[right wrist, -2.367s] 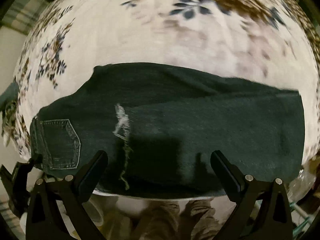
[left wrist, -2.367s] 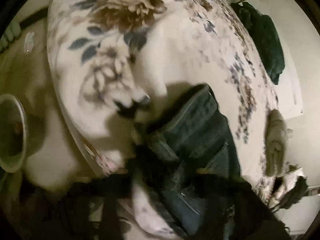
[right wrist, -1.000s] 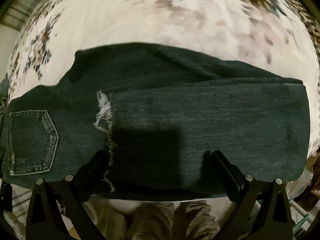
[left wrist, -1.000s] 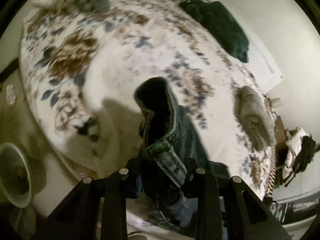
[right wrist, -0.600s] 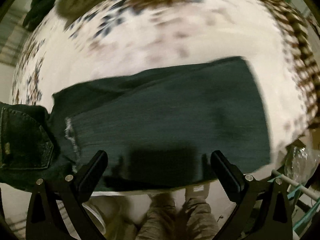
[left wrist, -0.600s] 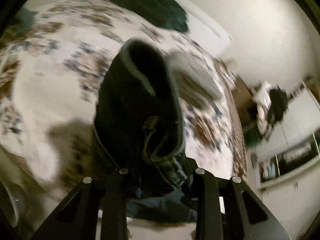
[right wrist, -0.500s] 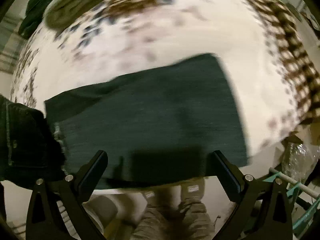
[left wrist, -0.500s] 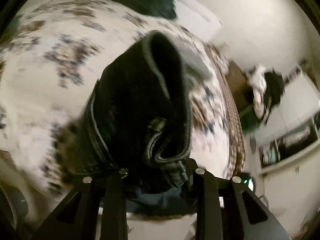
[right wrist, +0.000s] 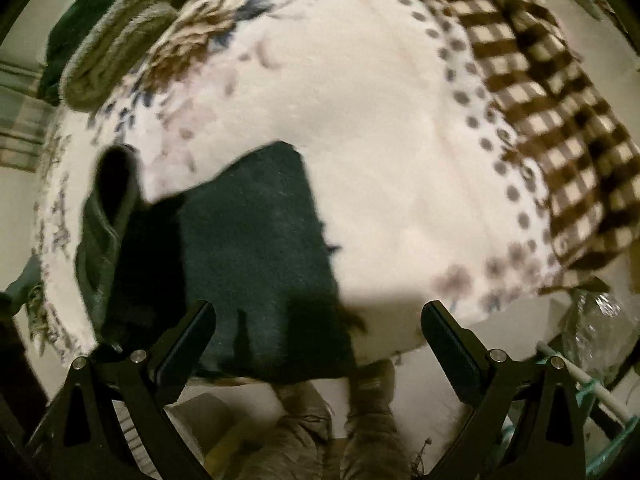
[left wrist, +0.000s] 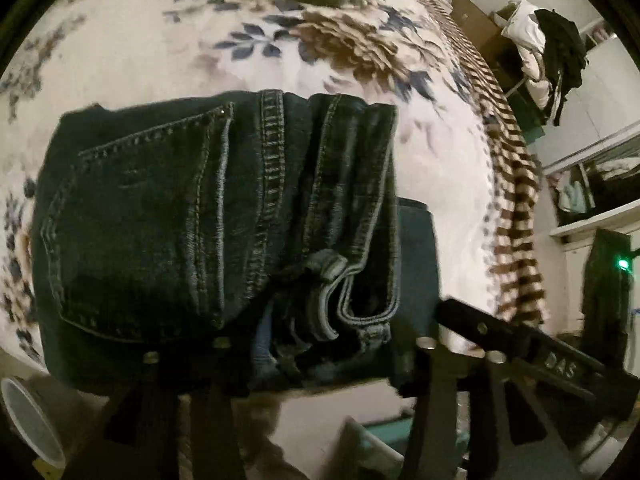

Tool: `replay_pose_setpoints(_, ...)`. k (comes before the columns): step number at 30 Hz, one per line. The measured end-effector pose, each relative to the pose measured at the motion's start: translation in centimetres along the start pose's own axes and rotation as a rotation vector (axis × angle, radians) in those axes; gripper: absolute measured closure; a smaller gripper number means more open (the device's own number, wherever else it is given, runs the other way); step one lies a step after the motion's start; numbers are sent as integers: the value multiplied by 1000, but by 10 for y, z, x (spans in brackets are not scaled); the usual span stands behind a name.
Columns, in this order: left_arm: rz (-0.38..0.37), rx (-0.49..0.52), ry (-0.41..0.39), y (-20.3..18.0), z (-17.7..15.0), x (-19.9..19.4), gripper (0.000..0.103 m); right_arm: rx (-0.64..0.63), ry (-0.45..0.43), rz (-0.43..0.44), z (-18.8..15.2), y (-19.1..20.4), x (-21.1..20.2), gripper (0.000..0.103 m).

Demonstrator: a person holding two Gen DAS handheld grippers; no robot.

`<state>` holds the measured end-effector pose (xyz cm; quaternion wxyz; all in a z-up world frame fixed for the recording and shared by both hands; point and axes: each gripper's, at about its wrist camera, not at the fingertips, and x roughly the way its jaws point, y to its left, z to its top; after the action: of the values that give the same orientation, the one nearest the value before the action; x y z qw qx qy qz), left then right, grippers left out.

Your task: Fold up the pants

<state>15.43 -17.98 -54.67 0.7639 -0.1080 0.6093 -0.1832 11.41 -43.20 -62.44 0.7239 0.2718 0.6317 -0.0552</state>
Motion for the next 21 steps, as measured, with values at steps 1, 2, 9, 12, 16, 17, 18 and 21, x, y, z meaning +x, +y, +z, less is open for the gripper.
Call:
replay_pose_setpoints(1,-10,2,4,-3,-1,-7,39,-7,0,18,3,1,-2,0)
replay_pose_setpoints(2,3,1,6,-5,0,-14,20,-11,0,31,8,6,0,0)
replay_pose_setpoints(9,196,-19,-21,13,11,-50,15,-22,22,186,38,39,8,0)
replay_pose_setpoints(12,297,-34,-20,34,17,-44,15,-81,63,222,44,59,22,0)
replay_pose_setpoints(16,380,-64,-25,66,23,-37,15,-166,122,223,53,87,53,0)
replay_pose_setpoints(17,405,-70,-26,74,25,-36,15,-181,126,209,56,93,59,0)
replay_pose_setpoints(18,423,-79,-27,81,27,-36,15,-198,131,189,59,98,66,0)
replay_pose_setpoints(21,452,-109,-29,102,29,-39,15,-196,146,154,64,106,77,0)
